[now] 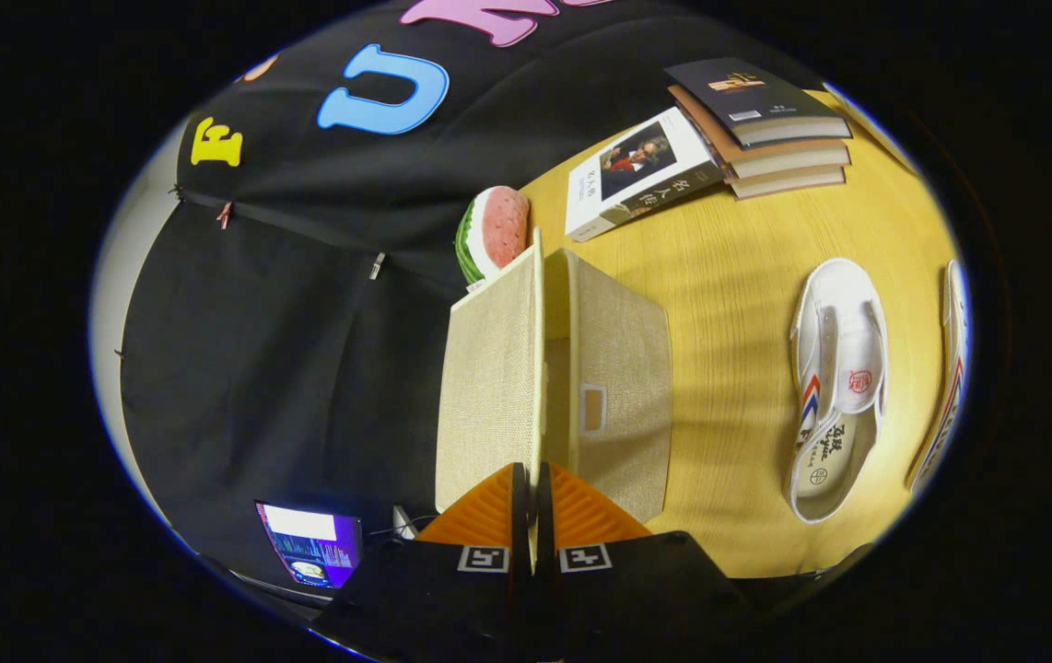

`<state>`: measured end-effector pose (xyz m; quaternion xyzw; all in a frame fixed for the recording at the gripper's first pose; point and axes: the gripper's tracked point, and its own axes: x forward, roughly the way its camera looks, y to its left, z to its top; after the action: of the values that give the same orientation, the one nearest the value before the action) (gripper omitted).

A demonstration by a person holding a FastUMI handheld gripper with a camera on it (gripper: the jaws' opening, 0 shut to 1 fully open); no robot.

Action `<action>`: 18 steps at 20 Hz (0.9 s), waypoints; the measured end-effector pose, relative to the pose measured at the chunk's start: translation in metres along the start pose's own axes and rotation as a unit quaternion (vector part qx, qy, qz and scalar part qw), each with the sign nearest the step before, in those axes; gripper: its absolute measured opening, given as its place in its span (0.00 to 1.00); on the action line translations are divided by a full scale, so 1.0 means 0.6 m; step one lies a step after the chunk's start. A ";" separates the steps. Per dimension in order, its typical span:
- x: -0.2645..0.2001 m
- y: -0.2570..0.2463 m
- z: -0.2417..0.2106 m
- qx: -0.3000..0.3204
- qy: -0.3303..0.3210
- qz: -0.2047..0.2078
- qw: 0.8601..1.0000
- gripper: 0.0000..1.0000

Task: Open the storage box then place both shoes into the box .Put the left shoe in first, then the right shoe, with the right side of both shoes facing outward in a uniform manner.

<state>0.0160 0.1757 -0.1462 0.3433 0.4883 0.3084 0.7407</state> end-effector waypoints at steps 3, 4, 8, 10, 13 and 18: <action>-0.006 0.037 0.002 0.001 0.001 0.014 1.000 0.05; -0.007 0.048 0.005 -0.002 0.000 0.016 1.000 0.05; -0.004 0.102 0.011 -0.007 -0.003 0.038 0.999 0.05; 0.001 0.136 0.014 -0.015 -0.002 0.049 0.999 0.05; 0.013 0.196 0.012 -0.026 0.001 0.071 0.997 0.05; 0.052 0.299 -0.009 -0.045 0.013 0.108 0.993 0.05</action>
<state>-0.0003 0.3046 -0.0184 0.3561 0.4439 0.4130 0.7111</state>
